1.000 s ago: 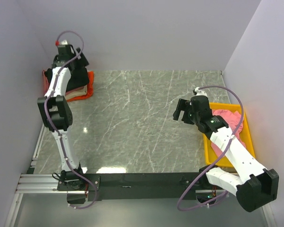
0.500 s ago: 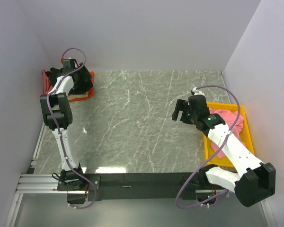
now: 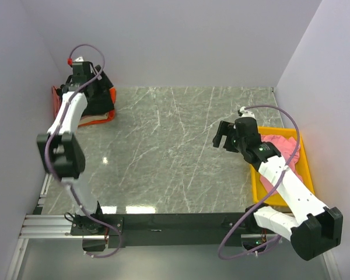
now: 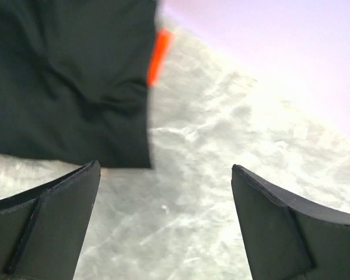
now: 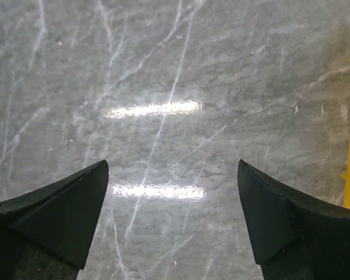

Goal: Fold and stack the t-shirts
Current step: Neatly place the folded tshirt to the corner, then reset both grippers

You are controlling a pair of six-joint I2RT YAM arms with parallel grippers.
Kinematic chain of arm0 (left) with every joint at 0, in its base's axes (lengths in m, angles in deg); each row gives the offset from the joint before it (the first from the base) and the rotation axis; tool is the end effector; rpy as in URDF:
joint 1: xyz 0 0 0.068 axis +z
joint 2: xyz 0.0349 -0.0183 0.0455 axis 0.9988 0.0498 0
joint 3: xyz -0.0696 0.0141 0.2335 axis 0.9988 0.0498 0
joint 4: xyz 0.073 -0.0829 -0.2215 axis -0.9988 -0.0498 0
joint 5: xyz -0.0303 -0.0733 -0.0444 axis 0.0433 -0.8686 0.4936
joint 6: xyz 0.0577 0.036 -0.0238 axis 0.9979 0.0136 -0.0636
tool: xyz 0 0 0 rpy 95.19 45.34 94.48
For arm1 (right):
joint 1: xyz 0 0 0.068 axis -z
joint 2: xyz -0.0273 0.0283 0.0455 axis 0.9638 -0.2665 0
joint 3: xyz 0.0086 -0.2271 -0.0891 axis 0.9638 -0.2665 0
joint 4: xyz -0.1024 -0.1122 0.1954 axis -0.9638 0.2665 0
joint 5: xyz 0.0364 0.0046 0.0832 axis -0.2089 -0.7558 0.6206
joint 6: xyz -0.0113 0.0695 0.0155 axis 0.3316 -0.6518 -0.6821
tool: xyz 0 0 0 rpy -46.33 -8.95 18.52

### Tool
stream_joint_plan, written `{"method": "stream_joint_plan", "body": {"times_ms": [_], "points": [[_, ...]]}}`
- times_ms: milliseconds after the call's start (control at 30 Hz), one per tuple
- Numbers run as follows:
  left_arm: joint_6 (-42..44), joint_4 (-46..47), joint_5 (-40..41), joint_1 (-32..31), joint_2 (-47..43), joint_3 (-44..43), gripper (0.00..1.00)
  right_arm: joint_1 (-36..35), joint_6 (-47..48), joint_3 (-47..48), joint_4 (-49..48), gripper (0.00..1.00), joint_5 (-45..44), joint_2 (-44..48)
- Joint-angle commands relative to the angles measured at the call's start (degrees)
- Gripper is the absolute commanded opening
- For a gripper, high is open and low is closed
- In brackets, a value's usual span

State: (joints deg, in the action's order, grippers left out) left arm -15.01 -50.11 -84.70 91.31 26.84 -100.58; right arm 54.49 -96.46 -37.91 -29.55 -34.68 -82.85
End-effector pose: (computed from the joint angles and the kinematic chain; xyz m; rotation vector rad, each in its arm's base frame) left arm 0.4523 0.0341 0.2707 -0.6785 2.1169 -0.2358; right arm 0.2316 0.0789 0.2488 0.1684 2.2729 0.3269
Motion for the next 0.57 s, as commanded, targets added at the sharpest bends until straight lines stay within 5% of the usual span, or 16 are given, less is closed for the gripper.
{"method": "stream_joint_plan", "body": {"times_ms": [0, 300, 533], "points": [[-1.77, 3.16, 10.90, -6.07, -19.92, 12.56, 0.99, 0.37, -0.52, 1.31, -4.66, 0.97, -1.20, 3.79], [-12.76, 4.39, 20.43, -24.17, -46.67, 43.70, 0.99, 0.28, -2.02, -3.61, -9.59, 0.97, -2.69, 8.90], [-16.80, -0.17, 20.69, -28.07, -53.64, 51.65, 0.99, 0.28, -3.51, -5.82, -10.91, 0.98, -1.64, 8.72]]}}
